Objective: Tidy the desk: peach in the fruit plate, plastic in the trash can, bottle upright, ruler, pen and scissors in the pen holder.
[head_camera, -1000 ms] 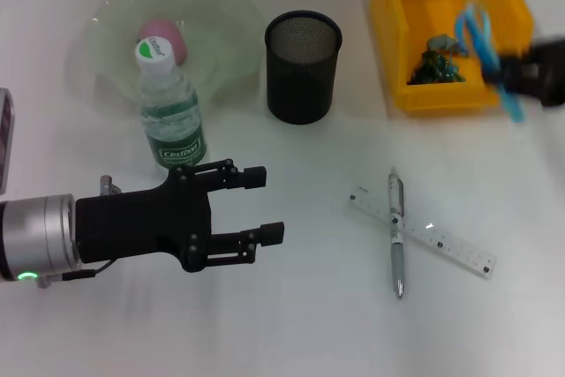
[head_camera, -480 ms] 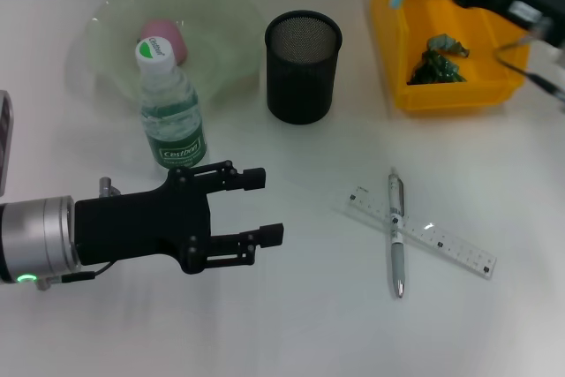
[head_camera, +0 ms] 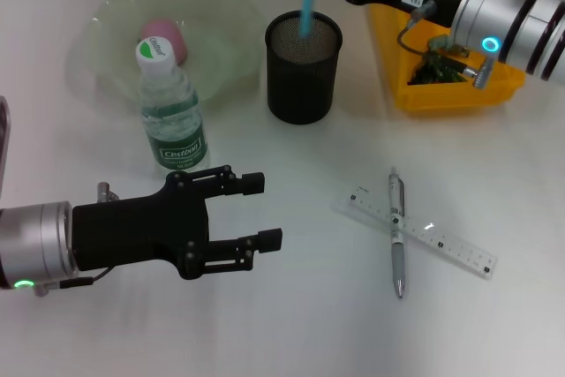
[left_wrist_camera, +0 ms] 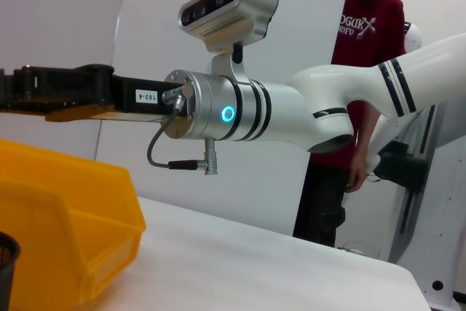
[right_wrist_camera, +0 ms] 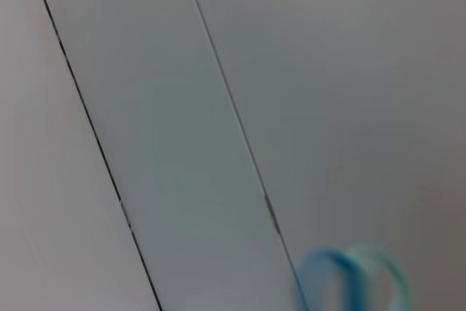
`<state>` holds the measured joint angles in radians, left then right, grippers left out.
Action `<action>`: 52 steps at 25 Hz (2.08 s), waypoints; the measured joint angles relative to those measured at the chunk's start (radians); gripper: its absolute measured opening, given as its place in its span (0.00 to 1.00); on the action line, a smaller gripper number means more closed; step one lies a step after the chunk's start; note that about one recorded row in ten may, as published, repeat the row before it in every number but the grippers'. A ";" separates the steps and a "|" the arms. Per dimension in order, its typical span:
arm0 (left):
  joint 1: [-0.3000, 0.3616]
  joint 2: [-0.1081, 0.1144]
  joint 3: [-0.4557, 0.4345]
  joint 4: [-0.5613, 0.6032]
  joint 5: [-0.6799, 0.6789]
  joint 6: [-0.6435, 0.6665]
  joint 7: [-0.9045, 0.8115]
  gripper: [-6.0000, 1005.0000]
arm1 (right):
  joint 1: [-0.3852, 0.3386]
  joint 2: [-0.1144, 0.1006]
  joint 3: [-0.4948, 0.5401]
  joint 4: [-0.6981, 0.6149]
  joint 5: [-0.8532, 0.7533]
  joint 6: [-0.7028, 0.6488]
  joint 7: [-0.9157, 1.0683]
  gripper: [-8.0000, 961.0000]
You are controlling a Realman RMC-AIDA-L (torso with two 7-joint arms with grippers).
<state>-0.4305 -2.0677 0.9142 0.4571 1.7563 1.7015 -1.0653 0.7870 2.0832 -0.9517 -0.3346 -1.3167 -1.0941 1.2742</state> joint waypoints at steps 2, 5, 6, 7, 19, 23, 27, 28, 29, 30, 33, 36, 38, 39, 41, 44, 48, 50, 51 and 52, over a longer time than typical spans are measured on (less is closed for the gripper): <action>0.003 0.000 0.000 0.000 0.000 0.000 0.001 0.74 | 0.003 0.000 -0.013 -0.001 0.000 0.009 0.006 0.31; 0.006 0.000 0.000 0.000 0.000 0.001 0.002 0.74 | 0.002 -0.001 -0.015 -0.001 0.000 0.011 0.010 0.45; 0.007 0.000 0.000 0.000 0.000 0.001 0.002 0.74 | -0.004 -0.003 -0.022 -0.010 0.000 0.004 0.024 0.50; 0.007 0.000 0.000 0.000 0.000 0.001 0.002 0.74 | -0.004 -0.003 -0.022 -0.010 0.000 0.004 0.024 0.52; 0.010 0.001 0.000 0.001 0.000 0.011 0.005 0.74 | -0.238 -0.048 -0.083 -0.616 -0.382 -0.283 0.534 0.66; 0.010 0.001 0.000 0.007 0.000 0.014 0.001 0.74 | -0.243 -0.044 -0.011 -0.993 -0.761 -0.565 0.853 0.65; 0.001 0.003 -0.002 0.008 0.000 0.017 -0.005 0.74 | -0.216 -0.033 -0.039 -1.148 -0.946 -0.688 0.985 0.64; 0.000 0.003 -0.003 0.008 0.000 0.017 -0.006 0.74 | -0.195 -0.018 -0.087 -1.183 -1.046 -0.713 1.030 0.64; 0.000 0.003 -0.003 0.008 0.000 0.017 -0.006 0.74 | -0.195 -0.018 -0.087 -1.183 -1.046 -0.713 1.030 0.63; -0.006 0.001 -0.003 0.008 0.000 0.017 -0.006 0.74 | -0.185 -0.010 -0.133 -1.181 -1.089 -0.703 1.053 0.63; -0.010 0.000 -0.003 0.008 0.000 0.015 -0.006 0.74 | -0.169 -0.001 -0.316 -1.103 -1.158 -0.588 1.130 0.62; -0.015 0.000 -0.003 0.008 0.000 0.015 -0.007 0.74 | -0.158 -0.001 -0.406 -1.031 -1.160 -0.501 1.157 0.62; -0.016 0.000 -0.003 0.008 0.000 0.015 -0.008 0.74 | -0.144 -0.002 -0.442 -0.987 -1.161 -0.466 1.168 0.61; -0.017 0.000 -0.003 0.008 0.000 0.016 -0.008 0.74 | -0.144 -0.002 -0.442 -0.987 -1.161 -0.466 1.168 0.61; -0.018 0.002 -0.003 0.008 0.000 0.017 -0.009 0.74 | -0.126 -0.002 -0.478 -0.934 -1.163 -0.429 1.172 0.61; -0.018 0.002 -0.003 0.008 0.000 0.017 -0.009 0.74 | -0.116 -0.002 -0.500 -0.903 -1.165 -0.409 1.172 0.60; -0.018 0.002 -0.003 0.008 0.000 0.018 -0.010 0.74 | -0.101 -0.001 -0.554 -0.828 -1.167 -0.348 1.172 0.59; -0.017 0.003 -0.003 0.008 0.000 0.018 -0.010 0.74 | -0.100 -0.001 -0.560 -0.817 -1.167 -0.340 1.172 0.59; -0.017 0.003 -0.003 0.008 0.000 0.018 -0.010 0.74 | -0.098 0.000 -0.563 -0.808 -1.167 -0.333 1.172 0.58; -0.017 0.003 -0.003 0.008 0.000 0.018 -0.010 0.74 | -0.097 0.000 -0.565 -0.801 -1.167 -0.326 1.170 0.58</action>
<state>-0.4475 -2.0649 0.9112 0.4648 1.7563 1.7196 -1.0751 0.6896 2.0830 -1.5167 -1.1352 -2.4840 -1.4203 2.4442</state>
